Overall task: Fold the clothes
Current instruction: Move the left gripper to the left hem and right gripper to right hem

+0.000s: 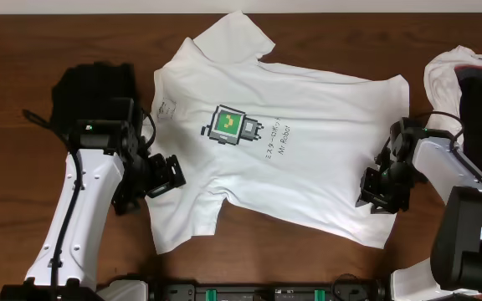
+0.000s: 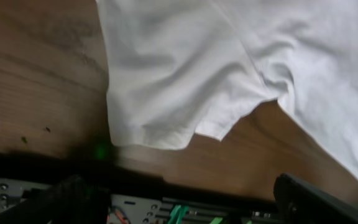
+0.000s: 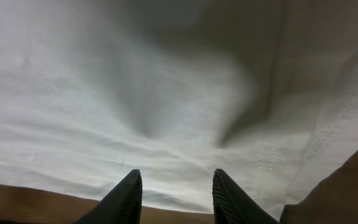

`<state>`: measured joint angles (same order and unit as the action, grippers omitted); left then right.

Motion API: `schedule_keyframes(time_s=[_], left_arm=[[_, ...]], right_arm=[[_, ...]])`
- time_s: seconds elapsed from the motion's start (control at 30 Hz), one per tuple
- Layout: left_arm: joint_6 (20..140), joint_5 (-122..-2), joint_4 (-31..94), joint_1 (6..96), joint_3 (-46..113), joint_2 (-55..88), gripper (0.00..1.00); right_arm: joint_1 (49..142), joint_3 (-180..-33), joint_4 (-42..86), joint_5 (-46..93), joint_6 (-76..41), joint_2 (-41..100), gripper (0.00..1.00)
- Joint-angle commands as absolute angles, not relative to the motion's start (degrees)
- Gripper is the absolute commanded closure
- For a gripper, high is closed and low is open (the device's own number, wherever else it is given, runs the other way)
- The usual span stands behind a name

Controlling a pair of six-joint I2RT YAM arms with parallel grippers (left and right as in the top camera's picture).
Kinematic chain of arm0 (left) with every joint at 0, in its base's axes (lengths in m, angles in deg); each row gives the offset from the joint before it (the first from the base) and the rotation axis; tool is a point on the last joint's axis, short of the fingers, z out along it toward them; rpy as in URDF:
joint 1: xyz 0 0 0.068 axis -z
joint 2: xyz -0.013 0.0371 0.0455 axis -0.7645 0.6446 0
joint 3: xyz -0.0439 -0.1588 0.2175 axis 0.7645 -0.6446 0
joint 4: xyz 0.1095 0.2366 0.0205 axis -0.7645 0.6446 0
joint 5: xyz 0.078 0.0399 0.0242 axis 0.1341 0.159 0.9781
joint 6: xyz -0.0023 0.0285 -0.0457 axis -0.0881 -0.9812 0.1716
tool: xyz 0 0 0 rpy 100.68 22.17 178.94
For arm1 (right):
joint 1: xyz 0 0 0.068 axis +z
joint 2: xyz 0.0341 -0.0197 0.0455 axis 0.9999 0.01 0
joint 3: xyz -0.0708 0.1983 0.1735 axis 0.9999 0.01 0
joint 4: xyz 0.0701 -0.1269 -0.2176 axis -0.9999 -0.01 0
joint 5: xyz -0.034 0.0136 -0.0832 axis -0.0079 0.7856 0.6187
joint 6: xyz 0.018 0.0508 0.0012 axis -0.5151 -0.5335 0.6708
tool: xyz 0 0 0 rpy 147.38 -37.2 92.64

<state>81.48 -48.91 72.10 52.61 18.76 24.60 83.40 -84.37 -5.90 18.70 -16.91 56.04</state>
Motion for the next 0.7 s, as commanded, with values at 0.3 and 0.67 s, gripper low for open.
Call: schedule_keyframes(time_s=[0.3, 0.67], left_arm=[[81.9, -50.9, 68.6, 52.6, 2.7, 24.3, 0.02], [92.2, -50.9, 55.7, 52.6, -7.8, 24.3, 0.02]], right_arm=[[83.8, -85.0, -3.8, 17.4, -15.1, 56.0, 0.62], [83.8, -85.0, -2.8, 17.4, -12.3, 56.0, 0.58]])
